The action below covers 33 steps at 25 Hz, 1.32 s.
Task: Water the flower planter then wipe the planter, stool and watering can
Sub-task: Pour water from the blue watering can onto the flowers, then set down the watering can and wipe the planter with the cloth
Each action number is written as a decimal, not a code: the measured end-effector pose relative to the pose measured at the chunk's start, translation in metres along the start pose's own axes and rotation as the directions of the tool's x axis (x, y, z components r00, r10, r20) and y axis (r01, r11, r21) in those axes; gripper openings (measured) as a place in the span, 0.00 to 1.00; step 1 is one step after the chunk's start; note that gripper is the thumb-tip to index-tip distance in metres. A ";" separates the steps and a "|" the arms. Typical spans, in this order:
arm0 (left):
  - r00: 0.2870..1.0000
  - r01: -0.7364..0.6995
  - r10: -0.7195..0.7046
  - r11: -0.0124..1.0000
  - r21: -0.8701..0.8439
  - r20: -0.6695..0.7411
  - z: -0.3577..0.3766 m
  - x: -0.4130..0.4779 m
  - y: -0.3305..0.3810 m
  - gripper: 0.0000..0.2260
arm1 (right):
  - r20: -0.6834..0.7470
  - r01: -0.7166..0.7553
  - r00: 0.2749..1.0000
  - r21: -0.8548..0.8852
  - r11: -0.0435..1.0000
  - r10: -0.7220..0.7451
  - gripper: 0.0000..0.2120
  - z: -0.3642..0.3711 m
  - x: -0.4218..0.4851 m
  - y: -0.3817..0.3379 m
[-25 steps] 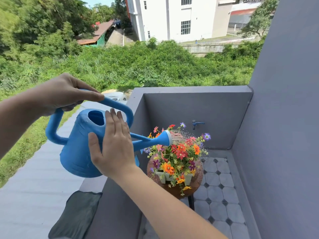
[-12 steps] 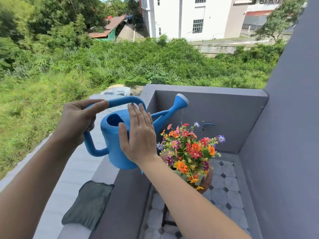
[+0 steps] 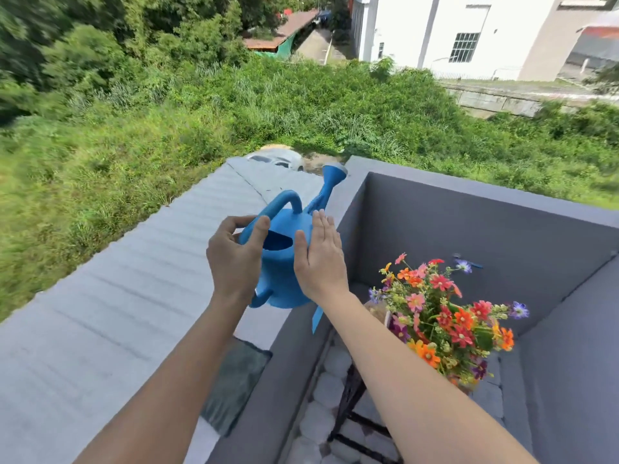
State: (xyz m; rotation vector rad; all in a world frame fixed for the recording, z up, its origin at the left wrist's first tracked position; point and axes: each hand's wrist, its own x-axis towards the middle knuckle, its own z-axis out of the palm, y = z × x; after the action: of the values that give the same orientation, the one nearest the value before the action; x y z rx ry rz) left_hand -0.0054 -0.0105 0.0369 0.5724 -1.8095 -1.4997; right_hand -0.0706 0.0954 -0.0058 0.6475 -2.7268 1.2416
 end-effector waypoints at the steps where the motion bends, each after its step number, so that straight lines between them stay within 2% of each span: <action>1: 1.000 0.011 -0.010 0.999 0.031 -0.023 0.002 -0.001 -0.012 0.05 | 0.048 -0.027 0.998 -0.005 1.000 0.028 0.29 0.010 0.002 0.006; 5: 0.992 0.050 -0.040 0.995 0.085 -0.116 0.013 -0.011 -0.053 0.06 | 0.170 -0.068 0.983 -0.044 0.997 0.075 0.28 0.042 0.006 0.032; 9: 0.980 0.110 -0.092 0.990 0.090 -0.179 0.019 -0.014 -0.084 0.08 | 0.241 -0.042 0.969 -0.072 0.996 0.058 0.28 0.060 0.010 0.050; 16: 0.987 0.064 -0.037 0.983 0.175 -0.157 0.024 -0.028 -0.084 0.09 | 0.185 -0.020 0.982 -0.029 0.999 0.025 0.26 0.058 0.004 0.056; 21: 0.996 0.053 -0.038 0.977 0.207 -0.075 0.020 -0.038 -0.078 0.07 | 0.178 0.007 0.984 -0.106 0.994 0.012 0.26 0.052 -0.002 0.058; 23: 0.997 0.075 -0.071 0.985 0.155 -0.032 0.011 -0.045 -0.074 0.09 | 0.157 -0.038 0.986 -0.095 0.995 0.052 0.28 0.052 -0.010 0.058; 26: 0.983 0.172 -0.167 0.983 0.066 -0.074 -0.014 -0.060 -0.079 0.12 | 0.079 -0.236 0.969 0.034 0.971 0.233 0.29 0.061 -0.048 0.055; 27: 0.979 0.199 -0.191 0.974 0.110 -0.077 -0.024 -0.063 -0.088 0.13 | 0.061 -0.323 0.946 0.077 0.943 0.319 0.29 0.069 -0.066 0.054; 29: 0.972 0.223 -0.233 0.909 0.352 -0.014 -0.050 -0.070 -0.116 0.15 | 0.092 -0.458 0.889 0.126 0.880 0.449 0.30 0.088 -0.108 0.048; 31: 0.951 0.178 -0.295 0.764 0.620 0.091 -0.075 -0.074 -0.147 0.19 | 0.185 -0.480 0.869 0.091 0.873 0.459 0.31 0.108 -0.146 0.034; 33: 0.895 0.089 -0.407 0.566 0.820 0.184 -0.096 -0.078 -0.170 0.22 | 0.223 -0.429 0.882 0.013 0.903 0.416 0.32 0.125 -0.170 0.021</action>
State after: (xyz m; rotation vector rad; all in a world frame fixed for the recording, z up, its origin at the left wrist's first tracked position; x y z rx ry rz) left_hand 0.1002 -0.0561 -0.1389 1.0826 -2.8131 -0.8872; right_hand 0.0885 0.0744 -0.1449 0.1951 -3.1405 1.4148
